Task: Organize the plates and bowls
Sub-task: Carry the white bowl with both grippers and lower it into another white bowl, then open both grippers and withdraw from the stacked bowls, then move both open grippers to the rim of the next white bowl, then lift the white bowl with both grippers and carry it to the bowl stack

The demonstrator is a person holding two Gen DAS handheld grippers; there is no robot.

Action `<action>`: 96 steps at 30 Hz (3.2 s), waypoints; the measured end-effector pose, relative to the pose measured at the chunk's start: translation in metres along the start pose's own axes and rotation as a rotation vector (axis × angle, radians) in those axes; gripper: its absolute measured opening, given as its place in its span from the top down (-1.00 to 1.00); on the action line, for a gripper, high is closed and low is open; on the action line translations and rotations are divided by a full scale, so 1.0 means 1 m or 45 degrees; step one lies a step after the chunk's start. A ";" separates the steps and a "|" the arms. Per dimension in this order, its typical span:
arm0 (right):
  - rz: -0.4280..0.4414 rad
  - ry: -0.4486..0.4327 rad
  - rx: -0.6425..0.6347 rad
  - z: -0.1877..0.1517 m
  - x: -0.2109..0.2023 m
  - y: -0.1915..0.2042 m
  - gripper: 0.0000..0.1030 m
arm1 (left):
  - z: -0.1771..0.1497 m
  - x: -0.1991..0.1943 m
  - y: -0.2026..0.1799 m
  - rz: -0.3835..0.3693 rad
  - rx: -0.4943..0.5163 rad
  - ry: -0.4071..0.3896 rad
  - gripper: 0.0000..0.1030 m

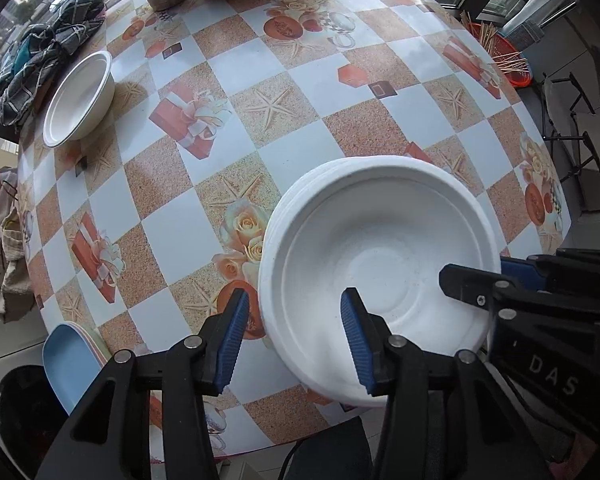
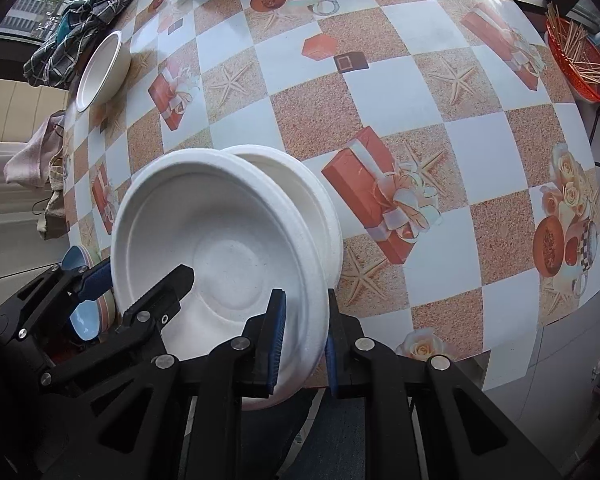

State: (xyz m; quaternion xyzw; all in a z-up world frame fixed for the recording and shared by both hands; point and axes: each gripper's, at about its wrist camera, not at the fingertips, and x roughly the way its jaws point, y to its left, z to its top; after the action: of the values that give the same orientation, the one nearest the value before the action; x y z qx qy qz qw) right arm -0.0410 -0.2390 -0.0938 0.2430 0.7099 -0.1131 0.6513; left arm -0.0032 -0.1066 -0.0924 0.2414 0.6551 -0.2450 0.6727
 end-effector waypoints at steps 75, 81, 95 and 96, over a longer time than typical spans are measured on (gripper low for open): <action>-0.010 0.131 -0.468 0.200 0.097 0.218 0.64 | 0.119 0.063 0.254 0.055 -0.506 -0.015 0.41; -0.076 0.234 -0.566 0.149 0.100 0.204 0.60 | 0.063 0.059 0.216 0.046 -0.546 0.015 0.37; -0.127 0.340 -0.576 0.054 0.103 0.162 0.59 | -0.028 0.057 0.151 -0.012 -0.581 0.122 0.30; -0.133 0.339 -0.581 0.048 0.104 0.161 0.59 | -0.034 0.058 0.149 -0.016 -0.580 0.127 0.29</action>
State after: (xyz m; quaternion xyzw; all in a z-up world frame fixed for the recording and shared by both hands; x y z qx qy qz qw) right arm 0.0767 -0.1040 -0.1764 0.0656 0.8081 0.0492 0.5834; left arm 0.0679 0.0281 -0.1508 0.0910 0.7273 -0.0828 0.6752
